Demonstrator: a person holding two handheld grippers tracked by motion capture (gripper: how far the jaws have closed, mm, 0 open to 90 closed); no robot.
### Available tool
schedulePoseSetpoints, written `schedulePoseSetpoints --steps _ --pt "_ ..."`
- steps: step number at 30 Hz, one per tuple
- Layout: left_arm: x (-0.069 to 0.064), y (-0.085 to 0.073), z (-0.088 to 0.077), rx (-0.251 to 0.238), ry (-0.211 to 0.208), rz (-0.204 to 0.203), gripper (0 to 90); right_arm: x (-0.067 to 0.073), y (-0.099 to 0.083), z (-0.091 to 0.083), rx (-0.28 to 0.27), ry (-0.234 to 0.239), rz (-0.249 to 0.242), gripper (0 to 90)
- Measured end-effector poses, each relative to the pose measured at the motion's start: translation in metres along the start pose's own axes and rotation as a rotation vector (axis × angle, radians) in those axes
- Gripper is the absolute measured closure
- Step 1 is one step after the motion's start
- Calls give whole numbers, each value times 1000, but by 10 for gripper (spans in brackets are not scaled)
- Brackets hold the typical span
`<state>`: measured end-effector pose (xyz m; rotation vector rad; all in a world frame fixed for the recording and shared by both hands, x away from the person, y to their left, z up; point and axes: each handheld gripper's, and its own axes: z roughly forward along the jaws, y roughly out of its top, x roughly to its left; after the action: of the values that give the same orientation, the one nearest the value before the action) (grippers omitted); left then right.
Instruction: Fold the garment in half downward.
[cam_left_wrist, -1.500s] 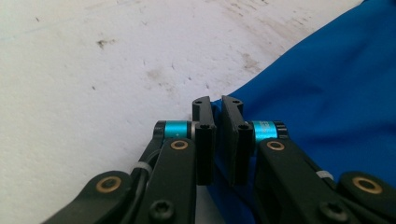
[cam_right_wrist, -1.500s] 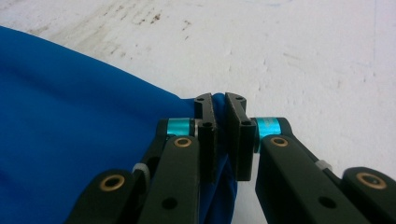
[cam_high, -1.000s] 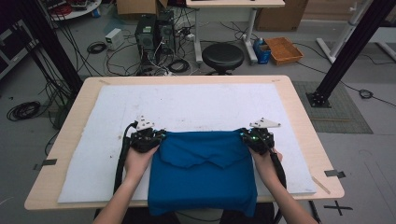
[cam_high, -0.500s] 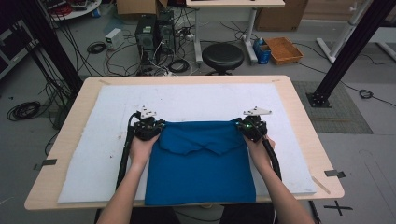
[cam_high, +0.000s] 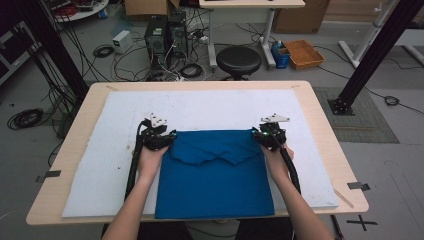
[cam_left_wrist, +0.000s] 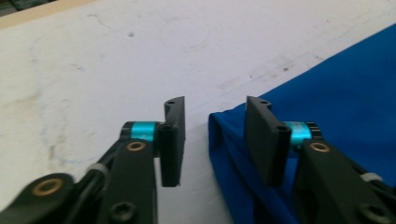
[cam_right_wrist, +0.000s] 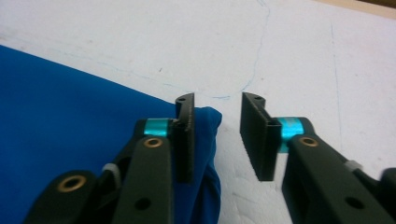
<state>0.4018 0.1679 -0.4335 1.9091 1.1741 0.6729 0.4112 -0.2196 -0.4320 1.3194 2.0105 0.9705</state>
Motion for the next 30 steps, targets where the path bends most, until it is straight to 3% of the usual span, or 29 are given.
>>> schedulePoseSetpoints --steps 3,8,13,16,20,27,30 --pt "-3 -1 -17 -19 -29 -6 530 -2 0 -10 -15 15 10 592" --pt "-14 -12 -38 -3 -99 -30 517 0 -7 -33 -17 32 -1 598" --pt "-18 -30 -46 39 -158 -97 560 8 -19 -50 -15 59 -7 644" --pt "-17 -39 -47 51 -200 -160 609 13 -25 -57 -20 67 -12 665" --pt "-16 -39 -43 77 -213 -196 636 16 -31 -58 -17 81 -4 670" --pt "-17 -39 -40 89 -179 -228 629 14 -36 -54 -11 80 18 669" --pt "-21 -37 -38 98 -170 -206 629 15 -37 -54 -14 79 18 665"
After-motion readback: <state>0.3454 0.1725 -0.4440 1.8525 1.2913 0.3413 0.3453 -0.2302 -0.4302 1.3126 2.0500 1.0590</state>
